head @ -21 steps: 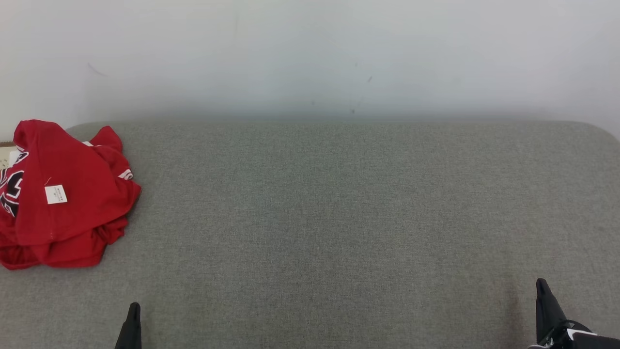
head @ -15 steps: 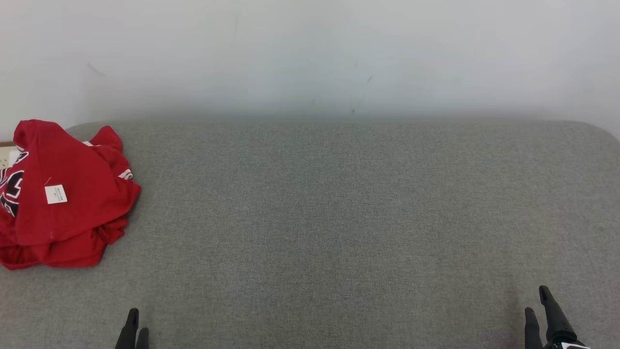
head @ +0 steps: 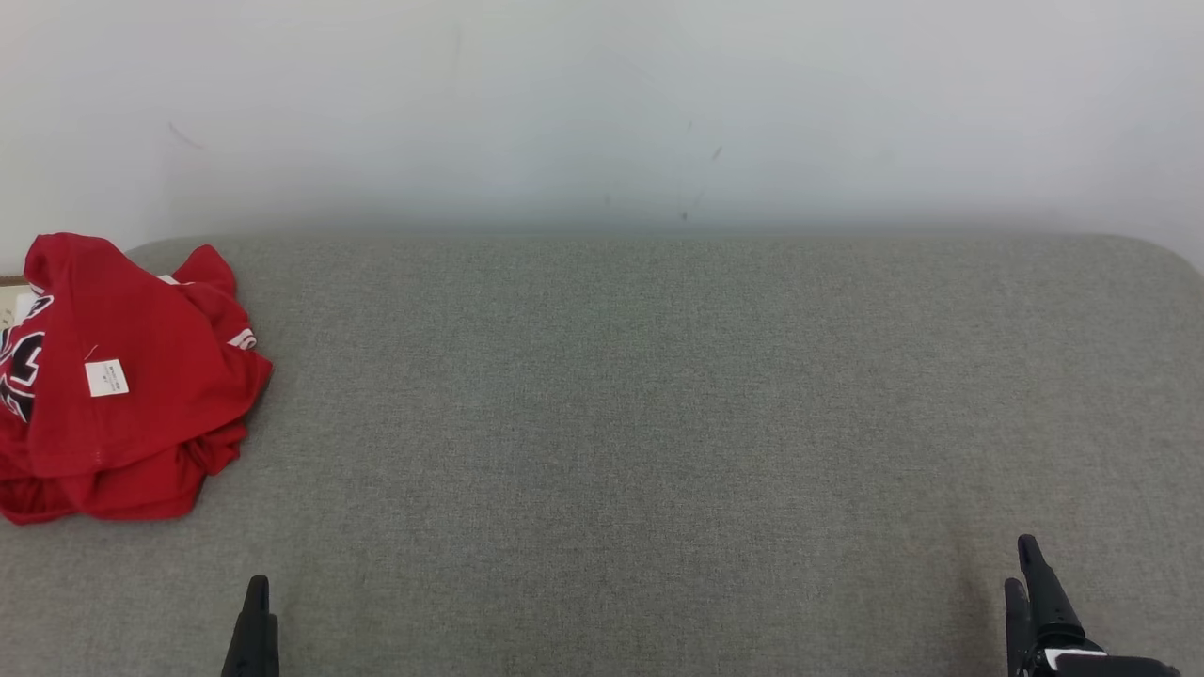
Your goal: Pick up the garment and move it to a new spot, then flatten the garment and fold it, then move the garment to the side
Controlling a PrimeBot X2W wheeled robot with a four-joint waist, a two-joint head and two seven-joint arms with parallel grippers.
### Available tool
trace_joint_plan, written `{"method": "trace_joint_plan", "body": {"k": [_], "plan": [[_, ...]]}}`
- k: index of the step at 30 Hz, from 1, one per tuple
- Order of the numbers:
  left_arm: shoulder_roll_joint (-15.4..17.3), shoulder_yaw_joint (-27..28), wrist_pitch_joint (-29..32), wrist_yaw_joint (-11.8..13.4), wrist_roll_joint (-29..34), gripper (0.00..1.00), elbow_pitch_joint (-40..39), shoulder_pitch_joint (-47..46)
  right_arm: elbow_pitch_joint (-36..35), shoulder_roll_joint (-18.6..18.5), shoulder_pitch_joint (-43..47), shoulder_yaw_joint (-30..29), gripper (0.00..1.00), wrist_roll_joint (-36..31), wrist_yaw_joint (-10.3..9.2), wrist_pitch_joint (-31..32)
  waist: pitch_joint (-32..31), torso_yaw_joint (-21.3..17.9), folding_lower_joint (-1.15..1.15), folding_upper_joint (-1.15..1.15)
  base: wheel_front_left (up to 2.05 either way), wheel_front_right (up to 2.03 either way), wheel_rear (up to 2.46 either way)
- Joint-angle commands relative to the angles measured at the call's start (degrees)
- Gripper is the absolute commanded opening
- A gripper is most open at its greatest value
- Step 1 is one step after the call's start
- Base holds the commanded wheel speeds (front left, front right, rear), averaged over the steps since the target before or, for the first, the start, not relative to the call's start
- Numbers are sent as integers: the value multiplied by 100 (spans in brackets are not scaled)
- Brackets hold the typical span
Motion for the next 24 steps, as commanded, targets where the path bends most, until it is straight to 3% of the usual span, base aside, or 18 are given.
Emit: {"method": "trace_joint_plan", "body": {"k": [1, 24], "plan": [[29, -20, -83, 48, 314, 100, -187, 6, -118, -62, -144, 71, 100, -294, 1, -75, 0, -1, 0, 0, 0, 0, 0], [36, -340, -587, 664, 2988, 100, -778, 163, -294, -75, -236, 560, 100, -3108, 1, -571, 11, -22, 0, 0, 0, 0, 0]]}}
